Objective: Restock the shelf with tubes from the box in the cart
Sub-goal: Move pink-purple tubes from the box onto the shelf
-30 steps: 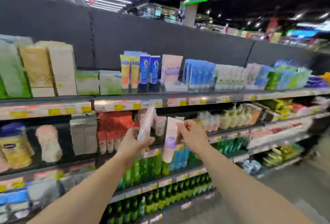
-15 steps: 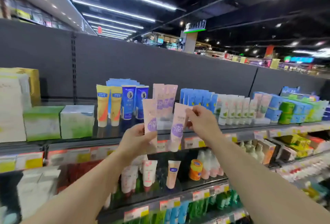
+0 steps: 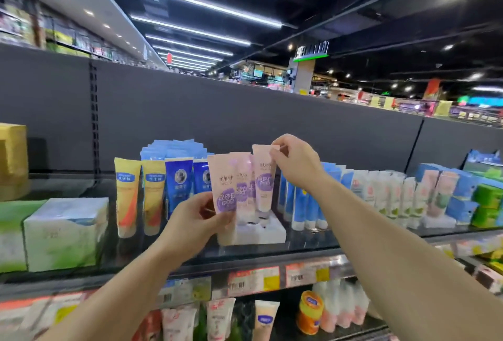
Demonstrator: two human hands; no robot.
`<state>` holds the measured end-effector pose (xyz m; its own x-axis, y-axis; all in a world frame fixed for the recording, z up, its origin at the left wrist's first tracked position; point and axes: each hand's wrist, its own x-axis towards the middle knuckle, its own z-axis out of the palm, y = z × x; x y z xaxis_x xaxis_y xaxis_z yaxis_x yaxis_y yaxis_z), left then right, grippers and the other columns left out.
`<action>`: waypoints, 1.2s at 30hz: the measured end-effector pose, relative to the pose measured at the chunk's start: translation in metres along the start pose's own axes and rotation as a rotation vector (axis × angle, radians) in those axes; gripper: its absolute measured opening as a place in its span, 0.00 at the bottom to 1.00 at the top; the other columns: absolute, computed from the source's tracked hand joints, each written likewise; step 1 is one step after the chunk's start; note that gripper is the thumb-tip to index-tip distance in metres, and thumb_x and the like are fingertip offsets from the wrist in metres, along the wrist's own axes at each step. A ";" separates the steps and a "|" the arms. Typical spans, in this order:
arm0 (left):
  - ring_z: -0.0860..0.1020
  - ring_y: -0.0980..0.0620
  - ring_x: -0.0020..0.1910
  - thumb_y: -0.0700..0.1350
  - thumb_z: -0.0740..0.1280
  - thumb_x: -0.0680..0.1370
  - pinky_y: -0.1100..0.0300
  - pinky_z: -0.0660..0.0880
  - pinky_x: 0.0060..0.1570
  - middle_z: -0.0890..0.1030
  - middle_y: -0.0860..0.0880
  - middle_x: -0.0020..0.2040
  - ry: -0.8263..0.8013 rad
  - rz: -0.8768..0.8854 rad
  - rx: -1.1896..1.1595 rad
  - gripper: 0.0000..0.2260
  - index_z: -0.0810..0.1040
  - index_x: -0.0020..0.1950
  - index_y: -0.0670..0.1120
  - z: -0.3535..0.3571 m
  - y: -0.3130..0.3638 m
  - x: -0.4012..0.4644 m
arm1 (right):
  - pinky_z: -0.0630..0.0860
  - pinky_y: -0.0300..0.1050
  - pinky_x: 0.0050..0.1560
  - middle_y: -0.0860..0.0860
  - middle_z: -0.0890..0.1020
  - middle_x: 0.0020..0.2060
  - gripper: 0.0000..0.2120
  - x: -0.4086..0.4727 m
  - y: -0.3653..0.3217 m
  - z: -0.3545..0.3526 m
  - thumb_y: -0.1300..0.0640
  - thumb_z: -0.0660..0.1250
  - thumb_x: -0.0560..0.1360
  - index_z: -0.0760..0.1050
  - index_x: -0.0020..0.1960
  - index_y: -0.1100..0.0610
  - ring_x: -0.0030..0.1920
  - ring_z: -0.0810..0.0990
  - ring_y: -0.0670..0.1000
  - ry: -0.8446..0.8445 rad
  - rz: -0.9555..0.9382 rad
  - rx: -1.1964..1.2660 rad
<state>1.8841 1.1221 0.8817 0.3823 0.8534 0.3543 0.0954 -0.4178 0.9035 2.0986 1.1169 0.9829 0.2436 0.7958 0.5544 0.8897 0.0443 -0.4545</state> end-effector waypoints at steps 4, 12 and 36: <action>0.81 0.61 0.46 0.50 0.71 0.74 0.64 0.75 0.46 0.84 0.61 0.46 0.067 -0.038 0.047 0.08 0.80 0.52 0.56 0.004 -0.001 0.004 | 0.62 0.46 0.57 0.42 0.78 0.35 0.06 0.013 0.012 0.008 0.51 0.58 0.78 0.72 0.46 0.44 0.46 0.75 0.48 -0.043 -0.027 -0.100; 0.80 0.64 0.45 0.48 0.71 0.74 0.65 0.74 0.43 0.83 0.61 0.45 0.144 -0.059 0.113 0.07 0.79 0.50 0.58 0.019 0.007 0.005 | 0.58 0.45 0.58 0.43 0.80 0.38 0.07 0.024 0.029 0.009 0.51 0.57 0.78 0.73 0.46 0.44 0.48 0.76 0.48 -0.122 -0.095 -0.139; 0.82 0.59 0.47 0.44 0.72 0.74 0.67 0.78 0.41 0.85 0.56 0.48 0.131 -0.046 0.066 0.12 0.78 0.56 0.51 0.038 0.014 0.009 | 0.56 0.56 0.70 0.47 0.79 0.50 0.12 0.035 0.040 -0.004 0.49 0.58 0.79 0.79 0.53 0.39 0.61 0.69 0.55 -0.146 -0.103 -0.315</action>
<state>1.9238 1.1118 0.8888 0.2535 0.9037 0.3450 0.1716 -0.3930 0.9034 2.1444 1.1443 0.9870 0.1088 0.8756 0.4707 0.9876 -0.0414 -0.1513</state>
